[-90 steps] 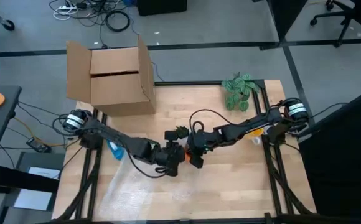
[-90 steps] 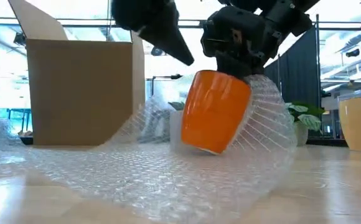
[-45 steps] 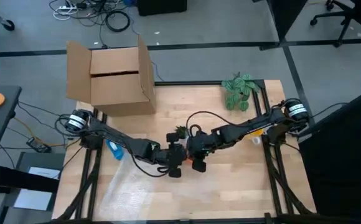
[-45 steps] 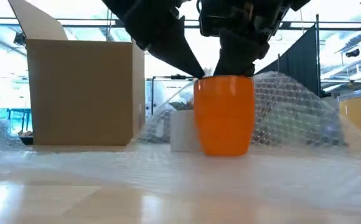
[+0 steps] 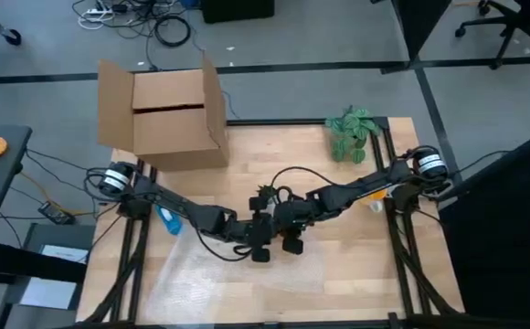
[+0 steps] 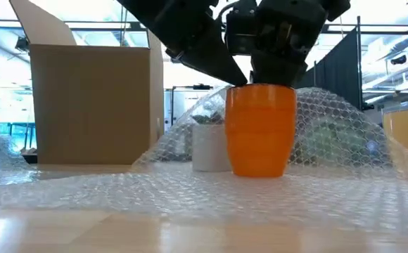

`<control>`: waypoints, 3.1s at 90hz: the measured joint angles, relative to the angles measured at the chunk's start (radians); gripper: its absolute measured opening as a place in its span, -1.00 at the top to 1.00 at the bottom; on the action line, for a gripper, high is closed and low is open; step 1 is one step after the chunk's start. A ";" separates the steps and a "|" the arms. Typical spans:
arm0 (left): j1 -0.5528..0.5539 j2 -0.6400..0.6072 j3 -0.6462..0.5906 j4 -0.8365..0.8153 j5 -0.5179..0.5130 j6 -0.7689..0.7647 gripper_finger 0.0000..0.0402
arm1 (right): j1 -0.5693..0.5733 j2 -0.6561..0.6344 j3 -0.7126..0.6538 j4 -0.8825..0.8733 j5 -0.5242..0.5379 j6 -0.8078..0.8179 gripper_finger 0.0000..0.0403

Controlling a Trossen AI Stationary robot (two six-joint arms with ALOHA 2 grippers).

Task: Wrap mug
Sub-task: Wrap the orange mug with the transparent bubble wrap

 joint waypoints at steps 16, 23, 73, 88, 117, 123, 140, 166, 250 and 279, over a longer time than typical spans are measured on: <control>0.003 0.001 0.000 0.018 0.000 0.001 0.53 | 0.001 -0.001 0.007 -0.014 -0.006 0.004 0.65; 0.004 0.011 0.000 0.017 0.000 0.001 0.53 | 0.005 -0.001 0.029 -0.049 -0.001 0.003 0.57; 0.003 0.042 0.006 0.038 -0.004 0.008 0.53 | 0.033 0.002 0.250 -0.413 0.087 0.023 0.57; 0.005 0.033 0.004 0.026 -0.027 0.020 0.53 | 0.034 0.002 0.245 -0.408 0.186 0.011 0.70; 0.002 0.026 0.013 0.009 -0.031 0.034 0.53 | 0.067 0.002 0.246 -0.404 0.194 0.038 0.97; 0.001 0.026 0.013 0.009 -0.030 0.035 0.53 | 0.074 0.001 0.251 -0.415 0.190 0.041 0.96; -0.010 0.002 0.002 -0.024 -0.033 0.039 0.53 | 0.098 -0.013 0.258 -0.408 0.197 0.059 0.99; -0.028 -0.032 -0.050 0.062 -0.031 0.019 0.60 | 0.134 -0.006 0.249 -0.404 0.296 0.055 1.00; -0.029 -0.014 -0.066 0.188 -0.019 0.001 0.63 | 0.144 -0.010 0.191 -0.225 0.243 0.049 0.72; -0.027 0.032 -0.065 0.188 -0.018 0.000 0.63 | 0.156 -0.082 0.221 -0.285 0.250 0.058 0.51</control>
